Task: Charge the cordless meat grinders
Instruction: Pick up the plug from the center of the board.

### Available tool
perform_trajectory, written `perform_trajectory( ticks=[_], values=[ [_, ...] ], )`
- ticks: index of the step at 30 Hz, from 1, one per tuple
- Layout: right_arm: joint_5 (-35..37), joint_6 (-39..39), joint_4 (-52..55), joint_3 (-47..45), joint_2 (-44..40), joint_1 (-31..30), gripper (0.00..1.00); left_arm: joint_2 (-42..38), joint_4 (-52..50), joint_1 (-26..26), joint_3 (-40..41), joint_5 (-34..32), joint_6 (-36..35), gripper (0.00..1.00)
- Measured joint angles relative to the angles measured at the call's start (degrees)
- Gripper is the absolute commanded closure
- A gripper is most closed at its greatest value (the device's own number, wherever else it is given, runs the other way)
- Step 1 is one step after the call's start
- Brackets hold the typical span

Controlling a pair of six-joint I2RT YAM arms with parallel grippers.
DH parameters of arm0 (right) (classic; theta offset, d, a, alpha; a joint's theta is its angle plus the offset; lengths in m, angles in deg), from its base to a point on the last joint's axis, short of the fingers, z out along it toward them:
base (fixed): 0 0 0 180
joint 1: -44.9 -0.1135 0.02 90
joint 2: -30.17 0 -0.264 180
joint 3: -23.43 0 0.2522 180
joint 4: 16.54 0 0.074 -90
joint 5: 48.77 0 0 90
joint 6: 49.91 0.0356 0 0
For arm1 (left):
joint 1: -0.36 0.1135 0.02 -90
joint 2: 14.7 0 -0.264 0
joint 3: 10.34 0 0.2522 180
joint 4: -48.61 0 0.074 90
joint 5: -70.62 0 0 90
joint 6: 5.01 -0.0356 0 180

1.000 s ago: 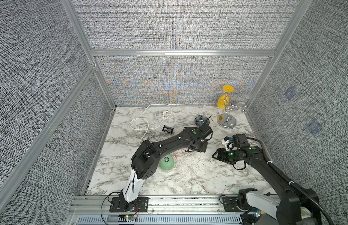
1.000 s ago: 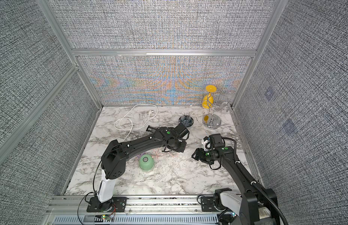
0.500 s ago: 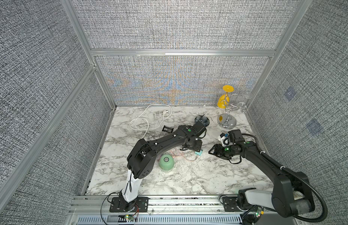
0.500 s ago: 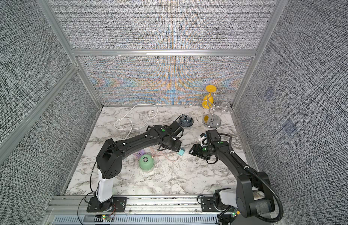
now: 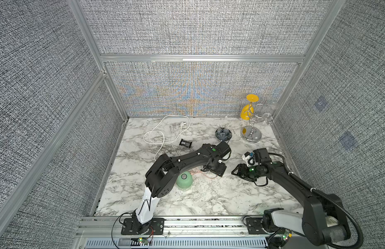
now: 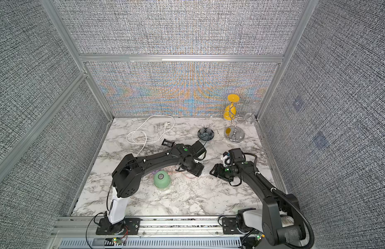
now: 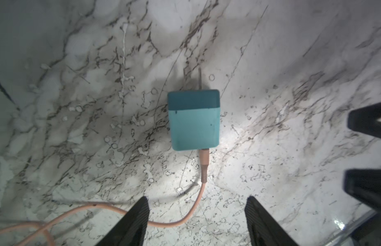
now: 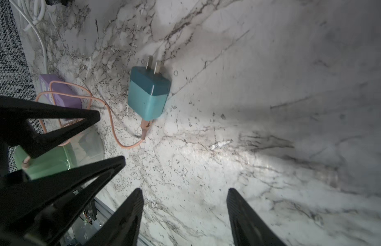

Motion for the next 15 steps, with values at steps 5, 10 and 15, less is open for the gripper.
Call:
perform_trajectory(
  ticks=[5, 10, 15],
  values=[
    [-0.04, 0.87, 1.81, -2.51, -5.31, 0.0, 0.3, 3.32, 3.34, -1.2, -1.75, -1.9, 0.35, 0.2],
    [0.02, 0.92, 3.67, -2.1, -7.89, 0.0, 0.3, 7.3, 4.04, -1.01, -7.04, -4.17, 0.26, 0.12],
    [0.07, 0.94, 4.61, -1.44, -8.72, 0.04, 0.3, 10.73, 1.84, -0.85, -11.28, -6.4, 0.15, 0.14]
  ],
)
